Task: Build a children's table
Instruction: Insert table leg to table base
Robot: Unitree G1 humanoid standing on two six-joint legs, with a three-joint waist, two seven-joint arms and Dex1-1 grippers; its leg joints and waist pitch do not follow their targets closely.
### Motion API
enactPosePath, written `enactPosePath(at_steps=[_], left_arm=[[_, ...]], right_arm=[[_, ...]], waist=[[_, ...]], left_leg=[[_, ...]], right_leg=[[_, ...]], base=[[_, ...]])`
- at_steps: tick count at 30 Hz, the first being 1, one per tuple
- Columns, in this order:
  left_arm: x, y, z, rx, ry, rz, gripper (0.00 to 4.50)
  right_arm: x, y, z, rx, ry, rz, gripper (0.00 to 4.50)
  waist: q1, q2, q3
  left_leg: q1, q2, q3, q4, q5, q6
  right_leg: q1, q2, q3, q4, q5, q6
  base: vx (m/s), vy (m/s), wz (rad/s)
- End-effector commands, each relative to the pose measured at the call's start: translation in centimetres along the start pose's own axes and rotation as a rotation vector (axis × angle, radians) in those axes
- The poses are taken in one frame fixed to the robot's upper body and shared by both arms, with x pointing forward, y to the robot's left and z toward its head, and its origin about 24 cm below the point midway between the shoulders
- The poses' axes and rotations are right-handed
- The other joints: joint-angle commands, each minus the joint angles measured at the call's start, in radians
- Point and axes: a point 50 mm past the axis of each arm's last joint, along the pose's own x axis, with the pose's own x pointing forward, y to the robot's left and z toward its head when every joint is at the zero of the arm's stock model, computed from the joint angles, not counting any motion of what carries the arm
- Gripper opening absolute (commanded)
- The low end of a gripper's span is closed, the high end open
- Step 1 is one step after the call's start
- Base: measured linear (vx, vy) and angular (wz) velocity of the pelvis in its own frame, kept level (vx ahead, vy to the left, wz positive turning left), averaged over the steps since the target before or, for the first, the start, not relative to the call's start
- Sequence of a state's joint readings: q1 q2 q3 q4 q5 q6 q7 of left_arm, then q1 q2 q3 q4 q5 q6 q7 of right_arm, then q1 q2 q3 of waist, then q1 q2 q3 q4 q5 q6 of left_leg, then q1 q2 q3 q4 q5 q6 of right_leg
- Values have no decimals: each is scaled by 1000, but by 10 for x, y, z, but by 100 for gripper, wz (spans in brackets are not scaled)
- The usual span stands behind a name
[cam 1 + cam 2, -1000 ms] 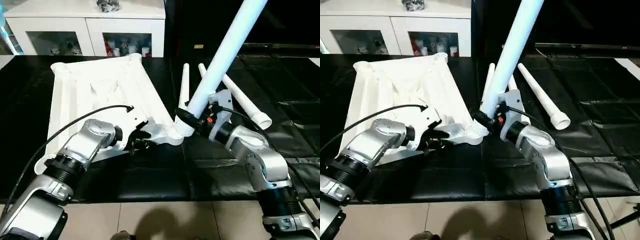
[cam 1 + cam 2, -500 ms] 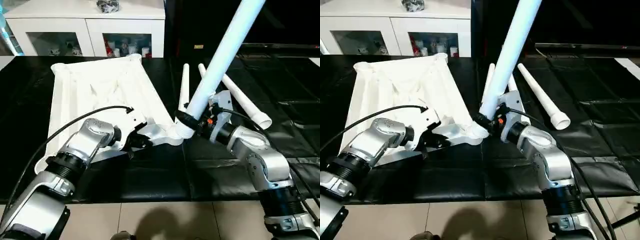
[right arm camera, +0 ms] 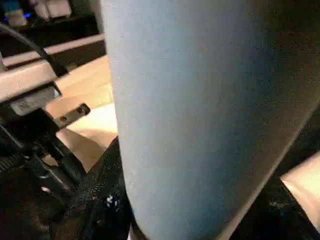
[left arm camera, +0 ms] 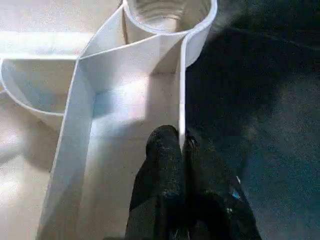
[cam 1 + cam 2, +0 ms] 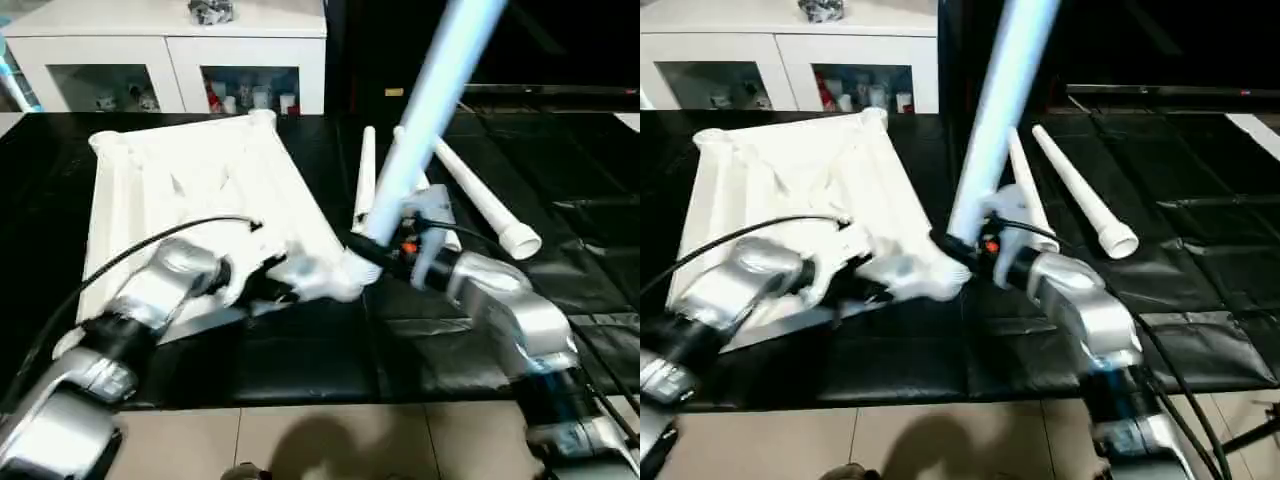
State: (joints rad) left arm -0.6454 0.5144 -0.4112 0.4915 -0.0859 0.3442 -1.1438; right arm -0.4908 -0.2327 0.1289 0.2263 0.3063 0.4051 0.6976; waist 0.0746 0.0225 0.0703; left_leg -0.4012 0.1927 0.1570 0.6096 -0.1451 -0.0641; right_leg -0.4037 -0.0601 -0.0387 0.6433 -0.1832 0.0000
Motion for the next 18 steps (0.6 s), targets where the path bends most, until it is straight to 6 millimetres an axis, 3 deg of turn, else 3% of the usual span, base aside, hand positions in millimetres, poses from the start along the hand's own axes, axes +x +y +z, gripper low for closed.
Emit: enactPosePath(at_steps=[1, 2, 3, 6, 7, 9, 18], left_arm=[[2, -4, 4, 17, -15, -36, 0], [2, -4, 3, 16, -15, -31, 0], [2, -5, 2, 17, -16, -29, 0], [2, -5, 2, 15, -22, -23, 0], [2, -4, 3, 12, -29, -11, 0], [2, -4, 3, 12, -33, -5, 0], [1, -5, 5, 21, -54, 1, 0]], right_arm=[[4, 0, 5, -30, -13, 16, 193], [6, 2, 4, -27, -9, 31, 193], [8, 3, 3, -25, -2, 41, 193], [11, 4, 0, -25, 13, 56, 193], [13, 5, -4, -32, 35, 62, 193], [14, 5, -5, -39, 46, 65, 193], [12, -3, -13, -58, 79, 28, 193]], waist=[[0, 7, -81], [2, 7, -81], [6, -4, -81], [11, -2, -81], [10, -14, -82], [13, -8, -82], [10, -9, -81]], left_leg=[[33, 25, -2, -73, -320, -35], [34, 25, -2, -74, -322, -36], [32, 25, -2, -74, -312, -33], [30, 26, -1, -75, -296, -33], [30, 25, 1, -75, -291, -30], [29, 25, 0, -75, -285, -31], [28, 24, 0, -76, -289, -32]], right_leg=[[36, -67, 36, -87, -274, -217], [36, -67, 36, -87, -276, -215], [37, -69, 37, -85, -279, -212], [37, -68, 38, -85, -267, -203], [38, -68, 38, -87, -266, -202], [37, -71, 38, -86, -274, -197], [36, -69, 37, -87, -293, -187]], base=[[0, 0, 0], [0, 0, 0], [0, 0, 0], [0, 0, 0], [0, 0, 0], [0, 0, 0], [0, 0, 0]])
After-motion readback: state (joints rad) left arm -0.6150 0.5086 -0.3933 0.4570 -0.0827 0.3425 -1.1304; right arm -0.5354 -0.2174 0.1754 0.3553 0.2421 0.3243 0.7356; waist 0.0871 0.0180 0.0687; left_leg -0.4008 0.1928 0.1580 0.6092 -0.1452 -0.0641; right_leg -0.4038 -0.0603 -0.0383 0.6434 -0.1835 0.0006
